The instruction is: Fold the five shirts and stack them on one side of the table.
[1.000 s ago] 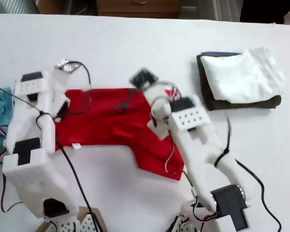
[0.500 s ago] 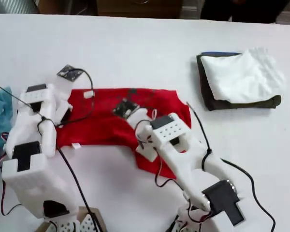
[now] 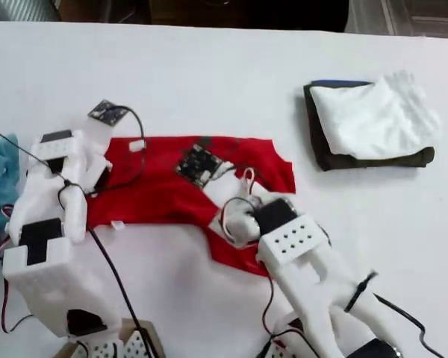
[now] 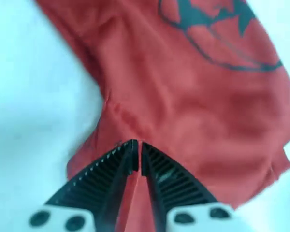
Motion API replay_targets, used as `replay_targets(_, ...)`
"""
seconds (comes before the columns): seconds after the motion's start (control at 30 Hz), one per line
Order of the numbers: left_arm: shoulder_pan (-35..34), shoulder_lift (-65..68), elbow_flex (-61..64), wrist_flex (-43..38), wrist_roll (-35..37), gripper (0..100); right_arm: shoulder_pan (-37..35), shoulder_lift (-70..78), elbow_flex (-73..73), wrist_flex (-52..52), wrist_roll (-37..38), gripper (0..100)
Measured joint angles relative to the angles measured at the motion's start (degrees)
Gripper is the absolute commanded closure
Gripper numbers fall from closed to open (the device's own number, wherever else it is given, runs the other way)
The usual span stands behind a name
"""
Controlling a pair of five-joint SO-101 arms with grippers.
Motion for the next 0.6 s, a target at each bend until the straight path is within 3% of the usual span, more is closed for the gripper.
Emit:
replay_targets(0.13, 0.00, 0.00, 0.00, 0.00, 0.00, 97, 0.44, 3.25, 6.51, -14.95, -0.09, 97.8)
replay_targets(0.27, 0.00, 0.00, 0.00, 0.00, 0.00, 97, 2.99, 10.11, 6.68, -21.36, -0.09, 97.8)
replay_targets(0.43, 0.00, 0.00, 0.00, 0.00, 0.00, 97, 3.34, 16.70, 5.89, -21.10, -0.09, 97.8)
replay_targets(0.6, 0.00, 0.00, 0.00, 0.00, 0.00, 97, 0.35, 17.05, 2.81, -13.80, 0.00, 97.8)
